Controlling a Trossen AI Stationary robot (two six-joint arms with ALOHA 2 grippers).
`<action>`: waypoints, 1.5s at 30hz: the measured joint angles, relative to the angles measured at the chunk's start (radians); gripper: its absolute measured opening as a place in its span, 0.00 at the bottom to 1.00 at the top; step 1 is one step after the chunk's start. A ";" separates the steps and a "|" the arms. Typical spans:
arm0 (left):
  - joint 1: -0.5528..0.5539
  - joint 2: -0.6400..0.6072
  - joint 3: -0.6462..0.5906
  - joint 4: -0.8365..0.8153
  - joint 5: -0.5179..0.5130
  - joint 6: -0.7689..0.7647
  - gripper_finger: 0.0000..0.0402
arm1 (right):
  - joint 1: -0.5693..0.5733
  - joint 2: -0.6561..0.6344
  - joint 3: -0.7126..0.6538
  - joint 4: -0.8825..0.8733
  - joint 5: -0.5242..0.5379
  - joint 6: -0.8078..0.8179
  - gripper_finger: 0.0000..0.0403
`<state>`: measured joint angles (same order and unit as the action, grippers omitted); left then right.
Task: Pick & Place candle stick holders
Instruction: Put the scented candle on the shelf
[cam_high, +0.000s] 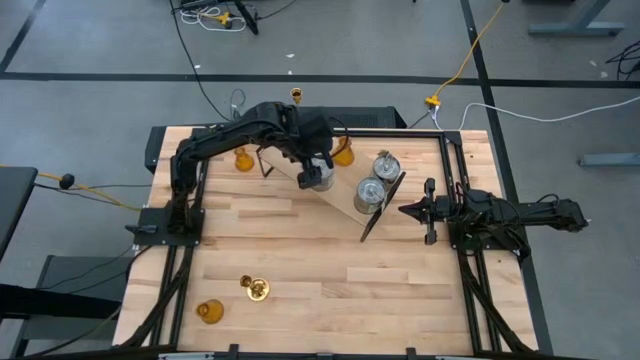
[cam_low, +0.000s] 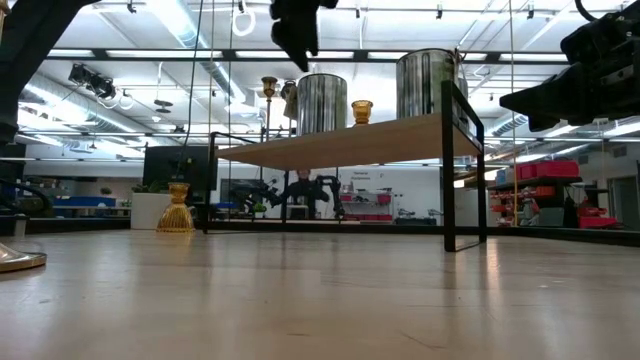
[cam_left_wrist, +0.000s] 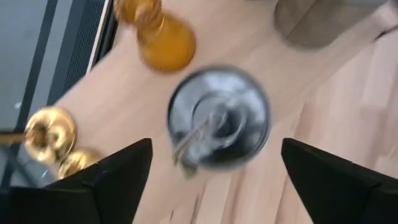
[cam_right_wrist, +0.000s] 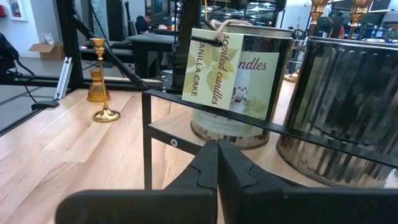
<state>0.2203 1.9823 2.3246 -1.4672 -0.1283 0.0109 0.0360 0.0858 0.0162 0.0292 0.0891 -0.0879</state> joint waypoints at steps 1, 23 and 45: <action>0.000 0.000 0.000 -0.022 -0.012 0.000 0.88 | 0.000 0.000 0.000 0.000 0.000 0.000 0.01; 0.011 0.031 -0.010 -0.104 -0.149 0.012 0.21 | 0.000 0.000 0.000 0.000 0.000 0.000 0.01; 0.027 0.096 -0.010 -0.087 -0.078 -0.051 0.01 | 0.000 0.000 0.000 0.000 0.000 0.000 0.01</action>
<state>0.2470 2.0781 2.3150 -1.5540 -0.2067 -0.0399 0.0360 0.0860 0.0162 0.0288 0.0891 -0.0879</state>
